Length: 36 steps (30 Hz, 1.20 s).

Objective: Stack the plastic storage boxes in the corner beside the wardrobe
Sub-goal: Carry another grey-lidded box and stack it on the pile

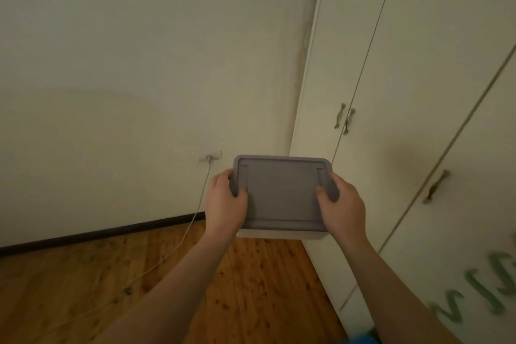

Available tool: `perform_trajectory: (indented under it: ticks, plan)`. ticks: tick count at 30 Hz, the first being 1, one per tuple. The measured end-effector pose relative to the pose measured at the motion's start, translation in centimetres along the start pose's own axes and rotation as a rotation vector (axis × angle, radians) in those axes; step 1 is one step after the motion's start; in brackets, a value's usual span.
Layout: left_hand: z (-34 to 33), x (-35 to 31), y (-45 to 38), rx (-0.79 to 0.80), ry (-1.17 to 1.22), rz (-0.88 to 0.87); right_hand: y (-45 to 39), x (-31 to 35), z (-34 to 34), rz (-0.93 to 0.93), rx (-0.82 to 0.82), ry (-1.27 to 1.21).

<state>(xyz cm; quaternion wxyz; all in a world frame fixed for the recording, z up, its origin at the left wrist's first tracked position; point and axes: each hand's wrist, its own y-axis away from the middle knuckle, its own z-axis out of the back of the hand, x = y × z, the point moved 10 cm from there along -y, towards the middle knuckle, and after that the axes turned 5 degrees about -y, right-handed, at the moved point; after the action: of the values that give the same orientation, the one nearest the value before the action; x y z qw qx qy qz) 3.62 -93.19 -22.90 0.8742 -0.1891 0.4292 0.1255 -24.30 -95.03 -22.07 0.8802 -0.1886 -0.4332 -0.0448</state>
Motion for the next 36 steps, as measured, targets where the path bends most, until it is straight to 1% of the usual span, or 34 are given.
perform_trajectory:
  ticks: [6, 8, 13, 25, 30, 36]
  plan:
    - [-5.9, -1.7, -9.8, 0.017, 0.034, 0.063, -11.9, -1.8, -3.8, -0.028, 0.105, 0.010]
    - [-7.0, -2.1, -12.1, 0.025, 0.033, 0.069, -14.9, -1.9, -4.7, -0.031, 0.120, 0.016]
    - [-10.2, -0.9, -17.7, 0.051, 0.005, 0.094, -20.8, -3.4, -9.1, -0.077, 0.216, 0.011]
    - [-17.6, 4.6, -33.9, 0.079, 0.068, 0.148, -35.0, -5.4, -20.8, -0.109, 0.291, 0.058]
    - [-20.7, 6.7, -40.5, 0.122, 0.106, 0.176, -40.6, -5.8, -25.2, -0.105, 0.308, 0.061]
    - [-25.6, 10.1, -45.7, 0.211, 0.166, 0.263, -45.7, -9.2, -29.7, -0.215, 0.319, -0.032]
